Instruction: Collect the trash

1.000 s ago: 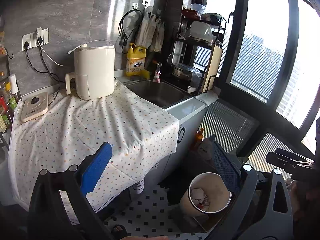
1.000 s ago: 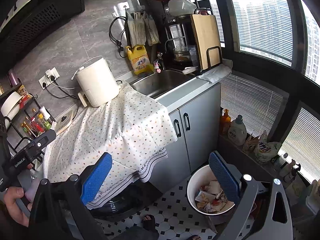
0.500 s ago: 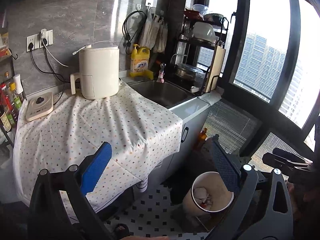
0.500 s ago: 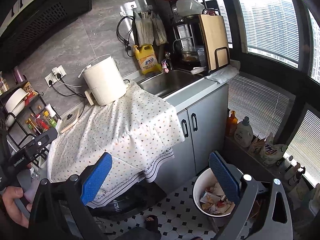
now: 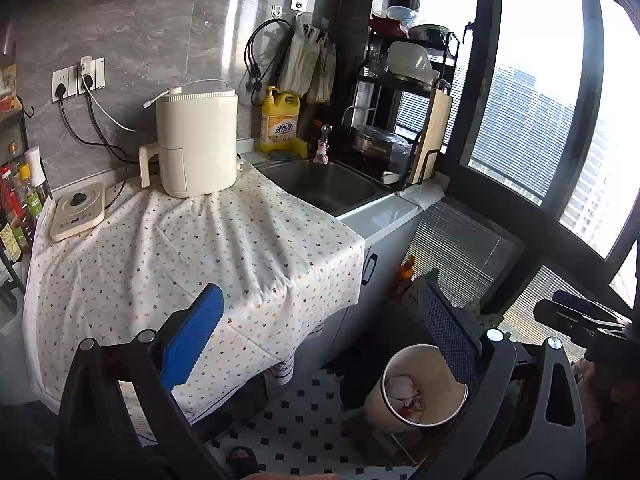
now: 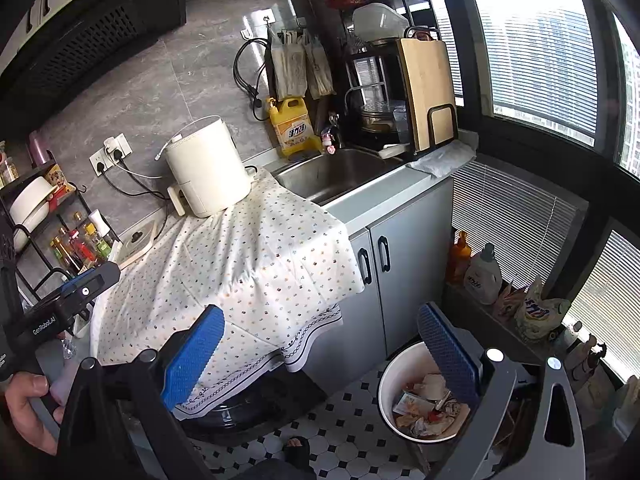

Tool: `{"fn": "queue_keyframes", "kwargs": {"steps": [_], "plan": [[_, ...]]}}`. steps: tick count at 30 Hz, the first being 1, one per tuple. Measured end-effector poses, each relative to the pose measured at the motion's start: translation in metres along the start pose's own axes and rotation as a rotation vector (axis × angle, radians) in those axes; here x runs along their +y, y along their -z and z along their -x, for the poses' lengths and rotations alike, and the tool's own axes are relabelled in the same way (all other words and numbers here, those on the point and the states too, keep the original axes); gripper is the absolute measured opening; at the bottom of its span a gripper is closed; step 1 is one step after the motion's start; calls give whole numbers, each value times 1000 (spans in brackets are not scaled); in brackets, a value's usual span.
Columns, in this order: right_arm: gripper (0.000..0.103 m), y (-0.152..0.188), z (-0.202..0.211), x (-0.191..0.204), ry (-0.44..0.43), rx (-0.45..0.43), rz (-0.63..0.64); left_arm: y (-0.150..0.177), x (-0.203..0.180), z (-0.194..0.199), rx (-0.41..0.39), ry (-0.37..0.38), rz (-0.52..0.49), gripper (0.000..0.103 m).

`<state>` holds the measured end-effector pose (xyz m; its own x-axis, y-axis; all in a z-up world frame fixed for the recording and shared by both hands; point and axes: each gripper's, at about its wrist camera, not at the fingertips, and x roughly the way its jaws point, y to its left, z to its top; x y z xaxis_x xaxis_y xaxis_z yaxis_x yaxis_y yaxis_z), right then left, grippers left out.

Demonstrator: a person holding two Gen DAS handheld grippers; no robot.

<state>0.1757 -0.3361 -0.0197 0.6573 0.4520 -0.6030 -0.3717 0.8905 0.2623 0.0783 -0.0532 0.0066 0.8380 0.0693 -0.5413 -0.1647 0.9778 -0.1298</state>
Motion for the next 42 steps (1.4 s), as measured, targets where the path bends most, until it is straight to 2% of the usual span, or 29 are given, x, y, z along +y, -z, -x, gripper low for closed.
{"fn": "queue_keyframes", "kwargs": {"steps": [26,33,38,42], "plan": [[95,2,-14,6,-9,28,-6,6,8,-11,28,-15,18,97],[95,3,-23,4,-11,73,-18,6,7,-12,49,-13,34,97],[95,1,-55,17,-15,125,30,6,25,-2,56,-55,80,97],[95,1,-87,54,-76,174,80,15,65,13,64,-159,131,97]]}}
